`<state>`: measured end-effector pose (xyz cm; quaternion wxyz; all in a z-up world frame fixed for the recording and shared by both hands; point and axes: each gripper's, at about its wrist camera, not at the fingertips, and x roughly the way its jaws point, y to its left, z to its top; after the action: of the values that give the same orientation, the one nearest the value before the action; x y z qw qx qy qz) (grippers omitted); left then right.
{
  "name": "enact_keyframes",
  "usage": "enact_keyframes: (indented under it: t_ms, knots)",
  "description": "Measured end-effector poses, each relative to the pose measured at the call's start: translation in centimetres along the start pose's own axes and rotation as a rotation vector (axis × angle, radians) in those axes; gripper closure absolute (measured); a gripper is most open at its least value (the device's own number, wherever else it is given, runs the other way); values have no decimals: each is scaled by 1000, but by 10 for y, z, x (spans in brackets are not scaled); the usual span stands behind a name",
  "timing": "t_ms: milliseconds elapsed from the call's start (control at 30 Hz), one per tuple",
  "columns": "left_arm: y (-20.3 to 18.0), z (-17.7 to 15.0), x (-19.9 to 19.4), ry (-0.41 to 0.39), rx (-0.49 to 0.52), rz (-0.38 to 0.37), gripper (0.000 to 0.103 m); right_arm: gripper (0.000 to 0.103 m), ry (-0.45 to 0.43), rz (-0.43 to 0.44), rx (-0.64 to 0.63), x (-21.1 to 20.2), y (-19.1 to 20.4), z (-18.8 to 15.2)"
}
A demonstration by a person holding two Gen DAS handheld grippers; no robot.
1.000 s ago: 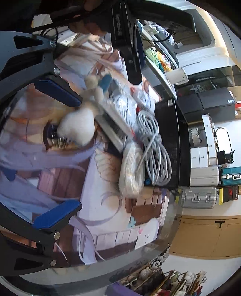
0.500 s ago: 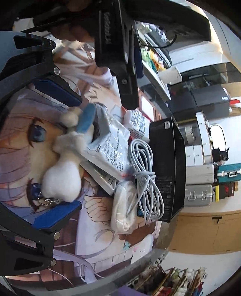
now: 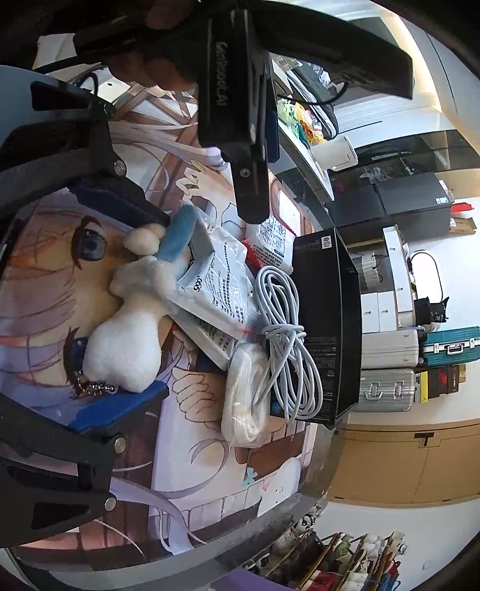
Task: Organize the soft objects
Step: 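Close the right gripper on the white plush toy with the blue ear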
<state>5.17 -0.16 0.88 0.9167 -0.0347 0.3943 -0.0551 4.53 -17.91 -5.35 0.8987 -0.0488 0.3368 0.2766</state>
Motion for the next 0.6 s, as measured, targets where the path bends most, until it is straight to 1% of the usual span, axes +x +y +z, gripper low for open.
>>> enact_keyframes:
  t_ms: [67,167,300,367,467,600]
  knots:
    - [-3,0,0,3,2,0,0,21,-4,1,-4,-3,-2,-2]
    - [-9,-1,1,19,6,-23,0,21,-17,0,-12,-9,-3,-5]
    - [-21,0,9,72,-3,-93,0,21,-17,-4,-13,-11,-7,-9]
    - [-27,2,14,101,-20,-142,0,21,-20,-2,-17,-12,-7,-10]
    - [-36,5,19,120,-21,-155,0,21,-24,4,-22,-12,-6,-12]
    - [-50,7,28,161,13,-136,0,21,-29,0,-45,-12,-4,-13]
